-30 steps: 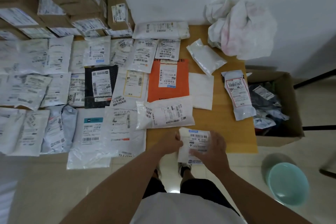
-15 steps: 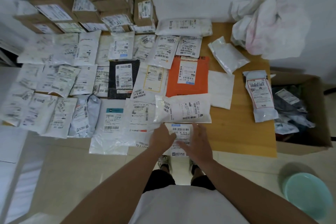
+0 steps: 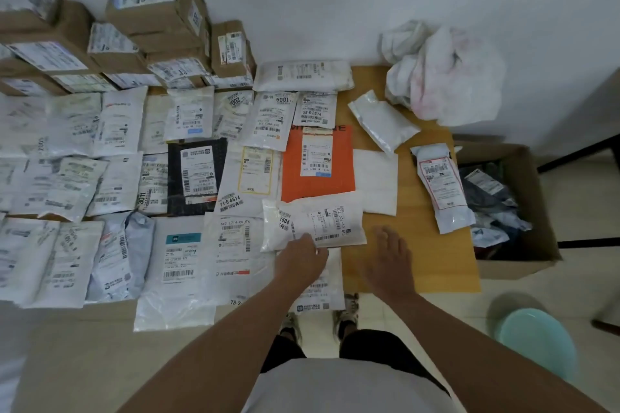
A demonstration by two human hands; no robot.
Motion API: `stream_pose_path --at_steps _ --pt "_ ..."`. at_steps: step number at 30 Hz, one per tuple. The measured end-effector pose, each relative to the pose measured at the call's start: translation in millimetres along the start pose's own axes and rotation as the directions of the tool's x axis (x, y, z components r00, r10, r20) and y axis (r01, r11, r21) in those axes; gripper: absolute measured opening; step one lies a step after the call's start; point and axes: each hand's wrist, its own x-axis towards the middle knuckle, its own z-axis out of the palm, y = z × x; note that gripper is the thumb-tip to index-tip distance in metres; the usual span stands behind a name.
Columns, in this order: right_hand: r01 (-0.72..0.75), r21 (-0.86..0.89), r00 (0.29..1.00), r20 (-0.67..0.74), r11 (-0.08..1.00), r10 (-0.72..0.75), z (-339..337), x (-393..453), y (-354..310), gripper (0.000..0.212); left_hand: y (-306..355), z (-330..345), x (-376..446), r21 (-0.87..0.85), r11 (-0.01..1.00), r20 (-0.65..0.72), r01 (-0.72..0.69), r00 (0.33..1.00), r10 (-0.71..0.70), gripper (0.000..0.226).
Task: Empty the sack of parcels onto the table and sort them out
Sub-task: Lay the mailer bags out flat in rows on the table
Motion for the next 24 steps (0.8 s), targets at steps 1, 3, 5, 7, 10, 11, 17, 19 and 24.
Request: stream_pose_path --at_steps 1,3,5,7,10,11,17,19,24 --pt "-0.051 -0.027 0.999 -0.008 0.998 0.050 -9 10 11 0.072 11 -3 4 -0.006 0.999 -0.020 -0.042 0.999 0.042 0.023" --pt "-0.163 -0.062 0.987 -0.011 0.985 0.163 -26 32 29 0.063 34 -7 15 -0.026 0.989 -0.052 -0.144 0.988 0.142 0.018" --pt "-0.221 -0.074 0.975 -0.039 0.972 0.219 -39 54 50 0.052 60 -7 29 -0.024 0.970 -0.059 -0.241 0.969 0.239 0.016" --pt "-0.173 -0.056 0.984 -0.062 0.983 0.169 -49 72 65 0.041 82 -3 42 0.006 0.953 -0.067 -0.304 0.950 0.304 0.018" --pt "-0.108 -0.011 0.986 0.129 0.994 0.109 -51 106 74 0.037 113 10 61 0.171 0.923 -0.105 -0.345 0.925 0.366 0.031" --pt "-0.132 0.019 0.973 0.195 0.991 0.125 -48 116 73 0.041 121 14 68 0.223 0.914 -0.106 -0.338 0.924 0.367 0.036" --pt "-0.539 0.356 0.829 0.385 0.764 0.405 -34 158 56 0.074 152 30 95 0.392 0.890 0.078 -0.232 0.973 0.219 0.045" --pt "-0.647 0.438 0.753 0.499 0.624 0.430 -25 166 55 0.069 157 31 98 0.416 0.885 0.108 -0.210 0.977 0.182 0.044" --pt "-0.680 0.523 0.732 0.521 0.514 0.439 -21 163 62 0.040 160 27 99 0.337 0.922 0.067 -0.189 0.982 0.177 0.047"
